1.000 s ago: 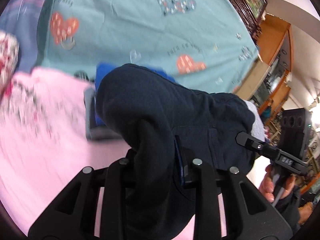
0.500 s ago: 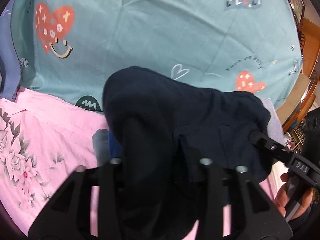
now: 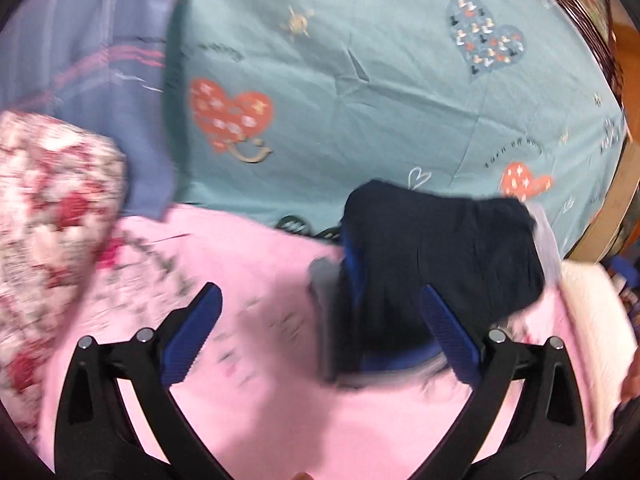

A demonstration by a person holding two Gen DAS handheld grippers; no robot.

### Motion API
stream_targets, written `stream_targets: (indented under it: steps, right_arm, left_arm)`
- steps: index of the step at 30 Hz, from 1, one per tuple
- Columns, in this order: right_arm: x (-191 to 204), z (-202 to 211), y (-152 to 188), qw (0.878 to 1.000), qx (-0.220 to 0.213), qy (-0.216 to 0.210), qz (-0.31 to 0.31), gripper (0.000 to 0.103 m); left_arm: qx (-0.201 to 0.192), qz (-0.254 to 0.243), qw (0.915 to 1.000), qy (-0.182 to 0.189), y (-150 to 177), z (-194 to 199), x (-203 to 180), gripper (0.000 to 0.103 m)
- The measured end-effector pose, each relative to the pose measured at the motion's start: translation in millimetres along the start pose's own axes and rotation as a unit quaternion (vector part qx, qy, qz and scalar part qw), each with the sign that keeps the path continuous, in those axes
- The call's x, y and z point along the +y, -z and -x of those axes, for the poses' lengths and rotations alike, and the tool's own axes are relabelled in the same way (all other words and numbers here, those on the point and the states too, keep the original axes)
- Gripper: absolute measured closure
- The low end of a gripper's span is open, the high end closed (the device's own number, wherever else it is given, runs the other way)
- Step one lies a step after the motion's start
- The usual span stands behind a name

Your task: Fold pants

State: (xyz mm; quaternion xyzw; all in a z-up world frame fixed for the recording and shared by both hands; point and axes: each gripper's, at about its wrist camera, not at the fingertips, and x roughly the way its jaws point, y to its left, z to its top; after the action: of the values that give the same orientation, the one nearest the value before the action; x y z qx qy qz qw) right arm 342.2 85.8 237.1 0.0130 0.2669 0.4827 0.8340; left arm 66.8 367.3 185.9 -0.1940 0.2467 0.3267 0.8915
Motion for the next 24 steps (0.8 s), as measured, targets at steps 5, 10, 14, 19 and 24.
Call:
stream_targets:
  steps: [5,10,14,19,24]
  right_arm:
    - [-0.1,76.7,66.2,0.999,0.007,0.047,0.022,0.004]
    - [24.4,141.0,157.8,0.992,0.007,0.104,0.069,0.001]
    - [40.5,176.1,228.6,0.993,0.026,0.098,0.064,0.001]
    - [47.4,202.0,280.0,0.991,0.009,0.115,0.068,0.001]
    - [54.0,216.9,289.5,0.986,-0.004,0.144,0.086,0.001]
  left_arm:
    - [0.003,-0.057,0.9979,-0.032,78.3,83.5,-14.2,0.002]
    - [-0.001,-0.077,0.9969,-0.015,162.4,155.8,-30.8,0.002]
    - [-0.006,-0.068,0.9976,0.009,217.2,198.5,-43.0,0.002]
    - [-0.014,-0.089,0.9959,-0.009,265.8,224.8,-57.5,0.002]
    - [-0.022,-0.096,0.9948,-0.022,282.4,241.6,-56.3,0.002]
